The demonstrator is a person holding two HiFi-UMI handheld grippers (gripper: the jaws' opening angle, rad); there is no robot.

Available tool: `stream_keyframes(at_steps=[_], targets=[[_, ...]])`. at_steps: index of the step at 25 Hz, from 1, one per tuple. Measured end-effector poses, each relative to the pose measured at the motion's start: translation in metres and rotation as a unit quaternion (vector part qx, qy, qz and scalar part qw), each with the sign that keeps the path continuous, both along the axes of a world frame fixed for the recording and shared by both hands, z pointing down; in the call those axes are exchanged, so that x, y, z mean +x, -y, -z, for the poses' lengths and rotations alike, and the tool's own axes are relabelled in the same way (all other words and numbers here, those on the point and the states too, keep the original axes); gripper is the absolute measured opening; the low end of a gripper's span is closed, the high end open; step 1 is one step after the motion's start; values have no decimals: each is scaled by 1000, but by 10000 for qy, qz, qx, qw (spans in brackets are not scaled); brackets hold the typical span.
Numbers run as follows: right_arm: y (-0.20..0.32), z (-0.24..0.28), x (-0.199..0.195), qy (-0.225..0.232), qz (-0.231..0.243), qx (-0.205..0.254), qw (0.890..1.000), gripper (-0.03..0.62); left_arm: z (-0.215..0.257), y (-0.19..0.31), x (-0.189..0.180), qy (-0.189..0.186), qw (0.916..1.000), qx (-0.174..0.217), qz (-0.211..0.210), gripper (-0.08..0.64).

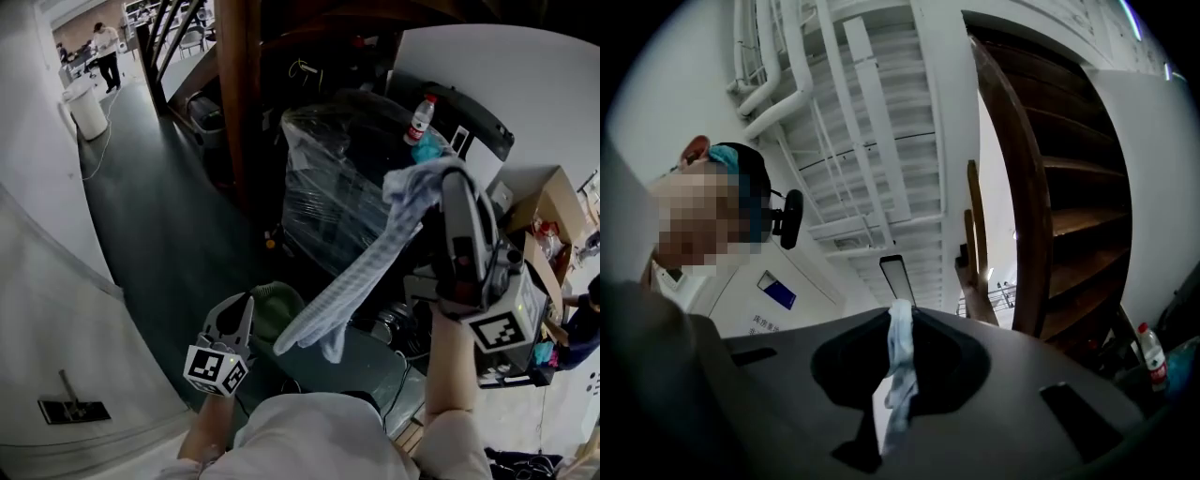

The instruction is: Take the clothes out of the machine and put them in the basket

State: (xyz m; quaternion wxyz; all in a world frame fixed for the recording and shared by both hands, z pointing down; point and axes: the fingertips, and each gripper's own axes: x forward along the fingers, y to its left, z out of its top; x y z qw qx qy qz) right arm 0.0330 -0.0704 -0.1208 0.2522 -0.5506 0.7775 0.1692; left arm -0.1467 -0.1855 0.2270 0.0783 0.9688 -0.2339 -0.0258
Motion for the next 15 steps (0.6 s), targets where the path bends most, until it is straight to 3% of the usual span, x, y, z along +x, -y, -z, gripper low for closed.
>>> stream_keyframes(at_steps=[7,15], targets=[[60,66,-25,-350,376,163,9985,31,-3,6,-28,-38,9992,-76,378,20],[117,90,-60,-671,677,63,9954,31,-1,16,-54,-26,9965,-17,835,20]])
